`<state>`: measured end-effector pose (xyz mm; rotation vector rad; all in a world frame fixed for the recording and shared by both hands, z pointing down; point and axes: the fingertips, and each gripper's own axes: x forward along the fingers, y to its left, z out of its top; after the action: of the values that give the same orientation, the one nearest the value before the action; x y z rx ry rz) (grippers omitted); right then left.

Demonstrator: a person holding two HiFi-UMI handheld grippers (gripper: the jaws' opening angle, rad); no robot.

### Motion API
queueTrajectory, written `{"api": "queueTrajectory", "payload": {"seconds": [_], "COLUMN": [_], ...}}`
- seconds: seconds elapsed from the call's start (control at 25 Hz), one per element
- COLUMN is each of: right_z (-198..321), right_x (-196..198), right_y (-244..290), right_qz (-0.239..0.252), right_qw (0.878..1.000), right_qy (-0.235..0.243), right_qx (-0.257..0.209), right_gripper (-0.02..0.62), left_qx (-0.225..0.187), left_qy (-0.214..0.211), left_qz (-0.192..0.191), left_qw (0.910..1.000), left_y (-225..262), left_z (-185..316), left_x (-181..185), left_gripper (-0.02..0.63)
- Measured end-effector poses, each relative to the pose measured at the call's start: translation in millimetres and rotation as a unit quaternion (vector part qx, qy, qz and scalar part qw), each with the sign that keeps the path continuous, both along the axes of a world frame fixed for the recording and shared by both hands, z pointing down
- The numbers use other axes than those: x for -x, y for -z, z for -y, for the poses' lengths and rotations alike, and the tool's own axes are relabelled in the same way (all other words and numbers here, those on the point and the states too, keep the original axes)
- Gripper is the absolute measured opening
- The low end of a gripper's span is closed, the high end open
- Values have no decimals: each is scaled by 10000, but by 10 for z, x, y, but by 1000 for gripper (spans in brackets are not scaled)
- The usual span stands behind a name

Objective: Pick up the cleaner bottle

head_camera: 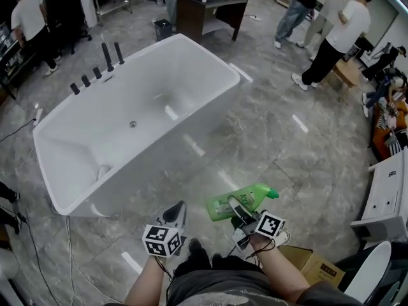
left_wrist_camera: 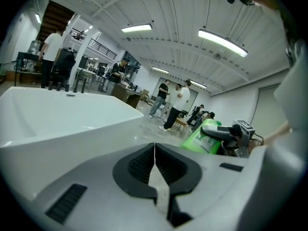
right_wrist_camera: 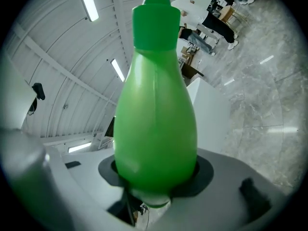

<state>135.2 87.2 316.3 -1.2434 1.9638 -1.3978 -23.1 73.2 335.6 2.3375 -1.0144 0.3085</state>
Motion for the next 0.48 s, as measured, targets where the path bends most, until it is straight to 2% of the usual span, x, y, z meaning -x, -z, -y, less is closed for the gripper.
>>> {"api": "queueTrajectory", "payload": {"seconds": [0.36,0.48], "right_z": [-683,-1082], "right_x": [-243,-210], "right_y": [262,126], "right_qz": [-131,-3], "right_qw": [9991,9994], "right_qy": [145,322], "right_qx": [-378,-149], "right_gripper": [201,194], "left_qx": [-423,-419], "left_qy": [-157,-12], "left_qz": [-12,-99], "left_qw": [9990,9991], "left_y": [358,384], "left_z": [-573,-986], "left_x": [-496,-572], "left_gripper": [15,15]}}
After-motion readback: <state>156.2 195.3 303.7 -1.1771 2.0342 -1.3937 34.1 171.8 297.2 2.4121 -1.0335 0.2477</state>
